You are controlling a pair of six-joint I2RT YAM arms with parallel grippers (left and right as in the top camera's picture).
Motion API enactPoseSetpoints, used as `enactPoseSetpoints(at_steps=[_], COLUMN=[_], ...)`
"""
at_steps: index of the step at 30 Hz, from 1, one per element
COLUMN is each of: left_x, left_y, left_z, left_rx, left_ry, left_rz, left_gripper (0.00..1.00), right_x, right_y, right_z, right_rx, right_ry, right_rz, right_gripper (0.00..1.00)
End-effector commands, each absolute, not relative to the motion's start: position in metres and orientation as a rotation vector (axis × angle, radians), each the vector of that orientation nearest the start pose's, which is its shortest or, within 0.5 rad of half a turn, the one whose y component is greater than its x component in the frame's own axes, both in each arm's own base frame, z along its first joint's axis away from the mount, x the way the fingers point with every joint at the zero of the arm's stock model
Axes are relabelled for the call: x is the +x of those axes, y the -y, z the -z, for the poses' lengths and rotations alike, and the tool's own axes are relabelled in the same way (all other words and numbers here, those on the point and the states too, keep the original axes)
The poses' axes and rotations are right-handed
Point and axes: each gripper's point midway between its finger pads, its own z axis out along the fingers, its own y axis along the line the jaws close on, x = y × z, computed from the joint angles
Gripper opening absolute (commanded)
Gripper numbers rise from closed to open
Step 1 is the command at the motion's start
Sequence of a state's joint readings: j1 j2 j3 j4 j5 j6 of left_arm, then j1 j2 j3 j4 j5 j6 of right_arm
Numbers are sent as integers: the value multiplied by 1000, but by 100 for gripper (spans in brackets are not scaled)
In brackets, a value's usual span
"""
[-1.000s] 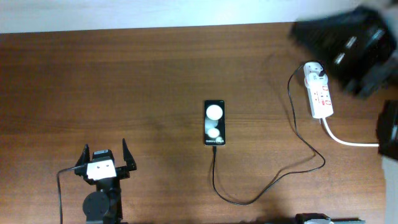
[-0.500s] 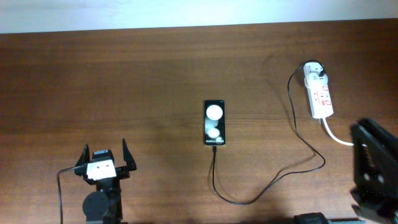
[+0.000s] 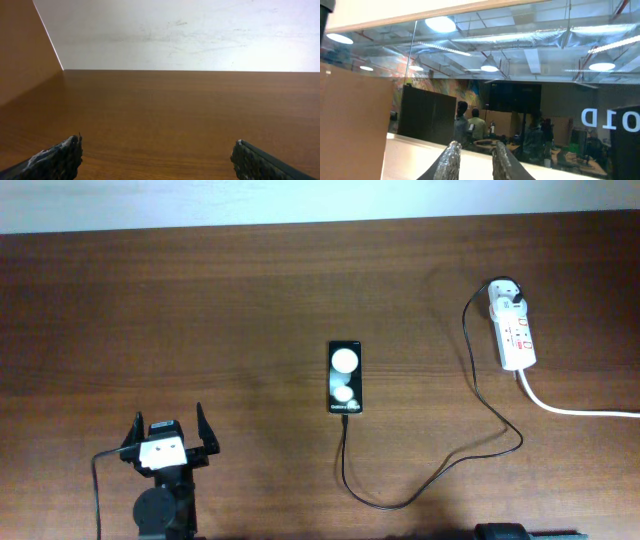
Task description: Plug charger to phone and switch on socket
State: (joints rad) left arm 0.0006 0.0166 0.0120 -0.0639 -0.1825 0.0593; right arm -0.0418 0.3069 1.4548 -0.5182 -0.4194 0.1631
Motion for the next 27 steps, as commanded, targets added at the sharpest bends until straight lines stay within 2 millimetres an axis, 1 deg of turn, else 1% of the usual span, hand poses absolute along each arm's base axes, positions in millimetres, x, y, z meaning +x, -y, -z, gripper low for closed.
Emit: enactPoseSetpoints(at_steps=[1,2,3,5,8,9,12,13,16,18,23,24,26,27], left_x=[244,244,244,244,244,244,244,244,244,244,244,244,244,244], left_y=[-32,-32,-32,-32,-32,-32,-32,-32,-32,-32,-32,-32,-32,-32], left_z=[-159,-159,-159,-159,-159,-159,-159,-159,-159,-159,-159,-159,-159,-159], left_rx=[-100,-100,-100,-100,-100,-100,-100,-100,-100,-100,-100,-100,-100,-100], left_ry=[-1638,-1638,-1638,-1638,-1638,-1638,-1638,-1638,-1638,-1638,-1638,-1638,-1638,-1638], left_rz=[-188,-188,-188,-188,-188,-188,-188,-188,-188,-188,-188,-188,-188,-188], left_gripper=[99,99,99,99,99,99,99,99,99,99,99,99,99,99], right_x=[-15,-20,-27,-39,-51,-57,-64,-65,-69,-71,-55,-48,-33,-22], right_y=[-64,-61,-59,-57,-47,-44,-44,-41,-18,-15,-14,-14,-14,-13], right_z=[-570,-570,-568,-567,-564,-559,-547,-545,-542,-540,-535,-534,-532,-530], right_rx=[-249,-231,-223,-223,-166,-152,-152,-134,-11,3,5,6,9,10], right_ry=[-943,-932,-920,-893,-866,-851,-830,-827,-801,-793,-818,-823,-827,-831], right_rz=[-290,-279,-277,-281,-250,-242,-238,-230,-160,-147,-148,-148,-143,-146], right_gripper=[33,46,56,65,68,69,71,71,73,73,75,99,99,99])
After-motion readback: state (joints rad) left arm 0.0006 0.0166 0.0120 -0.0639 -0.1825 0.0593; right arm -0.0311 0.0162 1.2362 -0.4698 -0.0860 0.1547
